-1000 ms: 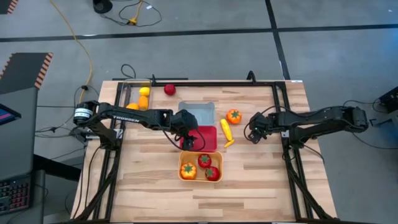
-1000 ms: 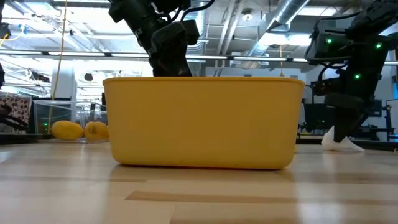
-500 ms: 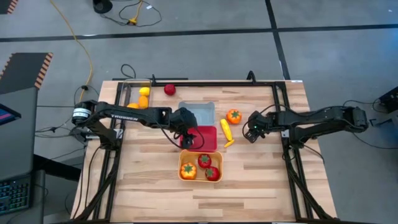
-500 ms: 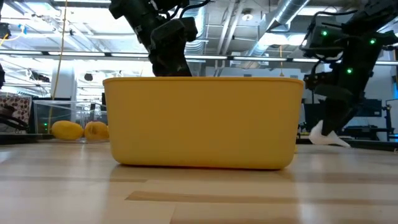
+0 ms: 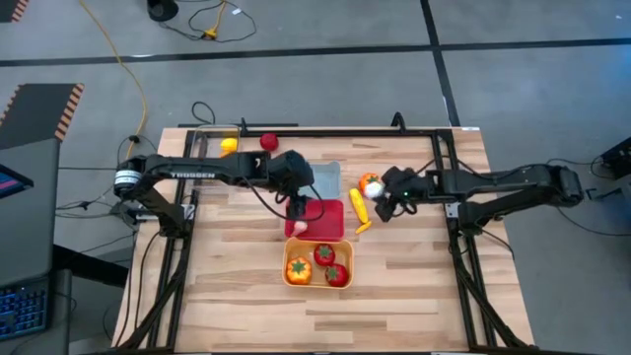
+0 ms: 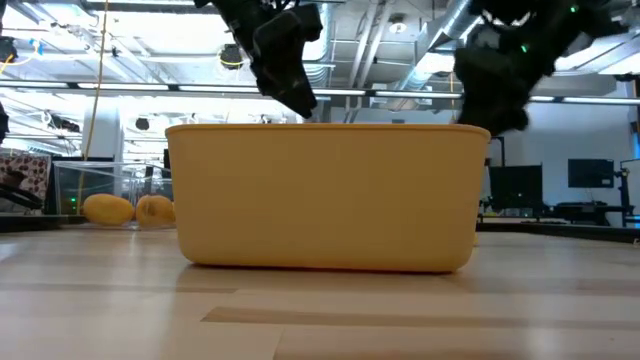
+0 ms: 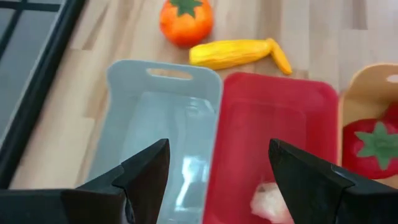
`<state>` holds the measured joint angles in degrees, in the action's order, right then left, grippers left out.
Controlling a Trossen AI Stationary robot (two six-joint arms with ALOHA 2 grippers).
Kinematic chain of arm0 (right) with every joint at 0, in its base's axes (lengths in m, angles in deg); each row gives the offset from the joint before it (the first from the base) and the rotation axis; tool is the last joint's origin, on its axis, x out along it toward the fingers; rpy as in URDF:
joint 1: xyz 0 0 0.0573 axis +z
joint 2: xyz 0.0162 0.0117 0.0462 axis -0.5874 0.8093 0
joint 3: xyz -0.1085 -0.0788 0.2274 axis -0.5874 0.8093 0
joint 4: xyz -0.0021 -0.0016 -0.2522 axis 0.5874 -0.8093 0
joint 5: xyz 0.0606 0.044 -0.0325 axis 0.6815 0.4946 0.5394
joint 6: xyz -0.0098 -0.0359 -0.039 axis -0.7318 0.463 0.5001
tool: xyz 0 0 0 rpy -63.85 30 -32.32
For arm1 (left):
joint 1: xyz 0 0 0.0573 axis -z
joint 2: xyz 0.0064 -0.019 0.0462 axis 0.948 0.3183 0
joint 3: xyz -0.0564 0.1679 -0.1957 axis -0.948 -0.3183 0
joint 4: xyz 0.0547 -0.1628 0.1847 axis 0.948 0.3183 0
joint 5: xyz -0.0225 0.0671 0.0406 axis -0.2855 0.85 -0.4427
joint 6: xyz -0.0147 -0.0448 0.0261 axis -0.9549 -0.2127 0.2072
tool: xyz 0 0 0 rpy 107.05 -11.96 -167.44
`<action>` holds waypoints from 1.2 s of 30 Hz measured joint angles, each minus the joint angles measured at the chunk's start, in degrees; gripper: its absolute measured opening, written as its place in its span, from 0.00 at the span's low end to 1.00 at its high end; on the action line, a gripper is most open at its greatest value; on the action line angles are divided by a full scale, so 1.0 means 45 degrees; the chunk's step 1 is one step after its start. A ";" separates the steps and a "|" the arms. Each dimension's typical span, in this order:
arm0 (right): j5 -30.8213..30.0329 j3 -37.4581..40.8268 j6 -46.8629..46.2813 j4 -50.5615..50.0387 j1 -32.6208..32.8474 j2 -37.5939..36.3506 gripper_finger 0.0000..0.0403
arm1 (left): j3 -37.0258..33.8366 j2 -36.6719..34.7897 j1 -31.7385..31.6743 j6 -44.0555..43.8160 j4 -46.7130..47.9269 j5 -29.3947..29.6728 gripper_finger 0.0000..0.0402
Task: Sort produce into baskets
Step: Put the white garlic into the red bin
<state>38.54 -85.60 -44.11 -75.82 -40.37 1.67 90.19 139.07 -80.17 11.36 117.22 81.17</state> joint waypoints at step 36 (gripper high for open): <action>0.0166 -0.0830 0.1493 1.1776 0.1731 0.6792 0.60 | 0.1414 -0.0947 -0.3941 0.2886 0.2988 0.1426 0.65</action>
<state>39.29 -89.33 -37.39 -22.83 -32.57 32.24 96.56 134.81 -97.90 24.35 130.67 87.58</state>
